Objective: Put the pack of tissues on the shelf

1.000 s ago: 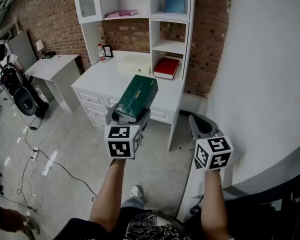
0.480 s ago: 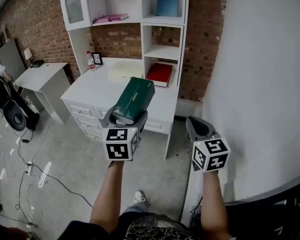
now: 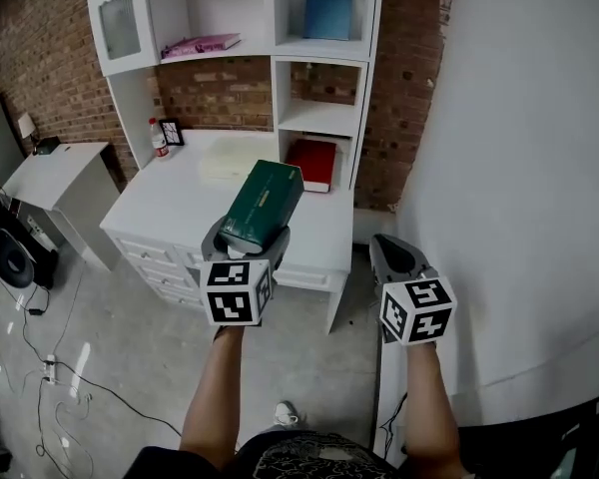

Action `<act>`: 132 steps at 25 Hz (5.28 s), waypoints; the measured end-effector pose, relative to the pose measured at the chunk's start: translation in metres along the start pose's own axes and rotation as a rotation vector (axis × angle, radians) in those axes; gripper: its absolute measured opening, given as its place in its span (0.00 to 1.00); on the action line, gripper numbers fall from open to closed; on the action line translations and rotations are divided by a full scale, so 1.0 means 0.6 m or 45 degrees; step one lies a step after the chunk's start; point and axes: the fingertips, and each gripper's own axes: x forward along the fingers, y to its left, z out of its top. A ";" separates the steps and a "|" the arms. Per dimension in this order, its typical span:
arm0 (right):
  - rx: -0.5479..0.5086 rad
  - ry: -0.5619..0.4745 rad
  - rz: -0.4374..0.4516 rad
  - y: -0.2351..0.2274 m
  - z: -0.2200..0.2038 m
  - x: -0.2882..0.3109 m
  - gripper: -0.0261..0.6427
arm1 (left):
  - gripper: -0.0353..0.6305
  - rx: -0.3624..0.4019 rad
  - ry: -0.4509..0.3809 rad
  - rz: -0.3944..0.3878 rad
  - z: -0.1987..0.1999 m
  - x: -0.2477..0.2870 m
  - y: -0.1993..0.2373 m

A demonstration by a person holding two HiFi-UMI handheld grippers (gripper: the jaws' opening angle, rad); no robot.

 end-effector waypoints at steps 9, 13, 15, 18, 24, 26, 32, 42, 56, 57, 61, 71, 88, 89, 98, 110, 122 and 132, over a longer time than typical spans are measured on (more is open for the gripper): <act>0.039 -0.017 -0.066 0.022 0.034 0.097 0.04 | 0.74 -0.017 0.000 -0.077 0.003 0.073 0.069; 0.072 0.019 -0.063 0.032 0.040 0.126 0.04 | 0.74 -0.011 -0.001 -0.112 0.005 0.094 0.087; 0.116 0.029 -0.030 0.039 0.040 0.140 0.04 | 0.74 -0.008 0.000 -0.124 0.004 0.102 0.096; 0.186 0.027 0.022 0.043 0.043 0.158 0.04 | 0.74 -0.002 -0.004 -0.139 0.008 0.115 0.106; 0.249 0.021 0.092 0.035 0.052 0.189 0.04 | 0.74 0.018 -0.007 -0.165 0.016 0.147 0.120; 0.248 0.010 0.094 0.030 0.053 0.196 0.04 | 0.74 0.023 -0.002 -0.176 0.017 0.158 0.120; 0.285 -0.006 0.084 0.003 0.057 0.231 0.04 | 0.74 0.040 -0.001 -0.195 0.019 0.200 0.119; 0.269 -0.017 0.151 -0.068 0.049 0.331 0.04 | 0.74 0.023 0.018 -0.162 0.018 0.325 0.127; 0.254 0.010 0.315 -0.219 0.069 0.529 0.04 | 0.74 0.041 0.063 -0.081 0.045 0.569 0.119; 0.256 0.011 0.327 -0.226 0.070 0.542 0.04 | 0.74 0.044 0.067 -0.076 0.045 0.583 0.120; 0.250 0.011 0.383 -0.241 0.076 0.590 0.04 | 0.74 0.062 0.085 -0.048 0.045 0.632 0.127; 0.208 0.017 0.445 -0.268 0.076 0.657 0.04 | 0.74 0.099 0.102 -0.043 0.052 0.739 0.135; 0.152 0.033 0.431 -0.316 0.065 0.689 0.04 | 0.74 0.177 0.216 -0.135 0.041 0.910 0.113; 0.154 0.034 0.429 -0.318 0.064 0.690 0.04 | 0.74 0.184 0.228 -0.136 0.038 0.916 0.112; 0.166 0.060 0.418 -0.330 0.044 0.693 0.04 | 0.76 0.182 0.322 -0.145 0.006 0.936 0.113; 0.153 0.094 0.419 -0.324 0.030 0.692 0.04 | 0.79 0.114 0.327 -0.145 -0.008 0.926 0.118; 0.176 0.103 0.436 -0.303 0.029 0.689 0.04 | 0.79 0.079 0.287 -0.152 0.008 0.889 0.128; 0.130 0.092 0.438 -0.251 0.045 0.673 0.04 | 0.75 0.012 0.211 -0.221 0.040 0.819 0.135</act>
